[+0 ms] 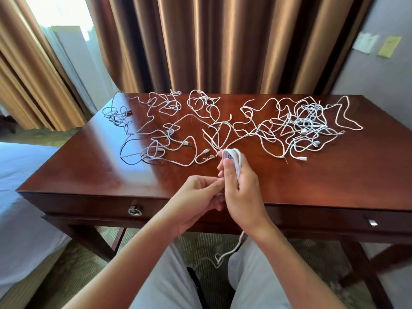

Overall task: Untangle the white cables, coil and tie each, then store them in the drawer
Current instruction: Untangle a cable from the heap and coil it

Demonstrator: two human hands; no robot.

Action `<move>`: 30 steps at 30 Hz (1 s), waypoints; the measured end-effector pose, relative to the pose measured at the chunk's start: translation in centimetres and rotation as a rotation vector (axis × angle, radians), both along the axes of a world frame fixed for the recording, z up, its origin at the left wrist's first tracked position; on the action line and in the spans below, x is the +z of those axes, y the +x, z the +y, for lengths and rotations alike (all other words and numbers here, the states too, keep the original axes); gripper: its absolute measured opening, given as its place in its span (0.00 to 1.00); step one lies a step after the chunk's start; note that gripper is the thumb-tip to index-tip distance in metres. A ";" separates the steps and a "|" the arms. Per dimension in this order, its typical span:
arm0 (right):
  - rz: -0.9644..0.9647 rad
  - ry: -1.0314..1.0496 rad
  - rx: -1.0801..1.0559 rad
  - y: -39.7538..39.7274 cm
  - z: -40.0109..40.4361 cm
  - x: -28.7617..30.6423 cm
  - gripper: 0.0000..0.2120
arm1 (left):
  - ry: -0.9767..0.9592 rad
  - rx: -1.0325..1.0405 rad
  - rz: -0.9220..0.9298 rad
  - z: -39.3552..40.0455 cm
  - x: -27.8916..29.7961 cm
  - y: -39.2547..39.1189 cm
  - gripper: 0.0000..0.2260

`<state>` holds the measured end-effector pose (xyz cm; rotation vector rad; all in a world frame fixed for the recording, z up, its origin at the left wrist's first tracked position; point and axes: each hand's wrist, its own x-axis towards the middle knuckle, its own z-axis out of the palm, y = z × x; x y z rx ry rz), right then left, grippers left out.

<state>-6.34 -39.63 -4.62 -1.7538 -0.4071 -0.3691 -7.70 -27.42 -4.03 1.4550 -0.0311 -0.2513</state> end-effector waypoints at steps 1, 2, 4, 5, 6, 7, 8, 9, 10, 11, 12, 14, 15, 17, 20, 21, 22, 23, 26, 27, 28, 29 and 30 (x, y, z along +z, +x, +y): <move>0.014 -0.025 0.016 0.2 -0.4 0.1 0.09 | 0.218 0.034 -0.127 0.6 -0.2 0.1 0.12; 0.052 -0.048 0.051 0.3 -0.7 0.2 0.09 | 0.437 0.117 -0.300 1.2 -0.1 0.3 0.10; 0.155 -0.114 0.175 0.6 -1.5 0.5 0.11 | 0.657 0.248 -0.626 2.3 0.7 0.3 0.05; 0.191 -0.172 0.244 0.6 -1.7 0.6 0.11 | 0.687 0.218 -0.735 2.6 1.3 0.2 0.09; 0.215 -0.229 0.304 0.6 -1.8 0.9 0.11 | 0.701 0.125 -0.821 2.9 1.9 0.3 0.14; 0.232 -0.268 0.345 0.5 -1.9 1.2 0.11 | 0.741 0.025 -0.881 3.1 2.3 0.4 0.16; 0.245 -0.284 0.360 0.4 -1.9 1.4 0.12 | 0.787 -0.058 -0.934 3.2 2.6 0.4 0.16; 0.251 -0.290 0.359 0.3 -1.9 1.6 0.13 | 0.827 -0.106 -0.976 3.2 2.6 0.5 0.15; 0.258 -0.301 0.361 0.2 -1.9 1.8 0.12 | 0.848 -0.122 -0.997 3.2 2.5 0.5 0.14; 0.268 -0.310 0.374 0.1 -2.0 1.9 0.11 | 0.855 -0.115 -1.005 3.3 2.4 0.5 0.13; 0.278 -0.308 0.391 0.0 -2.1 1.9 0.10 | 0.852 -0.096 -1.012 3.4 2.3 0.6 0.13; 0.285 -0.268 0.402 -0.1 -2.5 1.8 0.10 | 0.811 -0.053 -0.999 3.8 2.2 0.7 0.10; 0.286 -0.240 0.400 -0.1 -2.8 1.8 0.12 | 0.776 -0.045 -0.976 4.1 2.3 0.7 0.08; 0.290 -0.204 0.395 0.1 -3.4 1.8 0.14 | 0.724 -0.073 -0.907 4.4 2.4 0.7 0.08; 0.301 -0.237 0.373 0.3 -3.8 1.8 0.14 | 0.754 -0.138 -0.862 4.2 2.4 0.4 0.14; 0.314 -0.249 0.379 0.3 -3.8 1.8 0.13 | 0.785 -0.147 -0.861 4.2 2.4 0.4 0.18; 0.329 -0.251 0.389 0.4 -3.6 1.8 0.12 | 0.821 -0.155 -0.867 4.2 2.4 0.4 0.19; 0.343 -0.252 0.398 0.3 -3.5 1.8 0.12 | 0.855 -0.163 -0.886 4.2 2.4 0.5 0.19; 0.359 -0.259 0.442 0.2 -3.4 2.0 0.12 | 0.915 -0.159 -0.953 4.7 2.3 0.8 0.09; 0.354 -0.265 0.453 0.1 -3.5 2.1 0.11 | 0.924 -0.148 -0.947 4.9 2.2 0.8 0.09; 0.350 -0.267 0.453 0.1 -3.6 2.2 0.11 | 0.918 -0.132 -0.934 5.0 2.0 0.8 0.09; 0.341 -0.266 0.441 0.1 -3.7 2.3 0.12 | 0.897 -0.110 -0.916 5.2 1.8 0.8 0.08; 0.327 -0.258 0.417 0.1 -3.9 2.3 0.13 | 0.867 -0.081 -0.887 5.1 1.6 0.8 0.08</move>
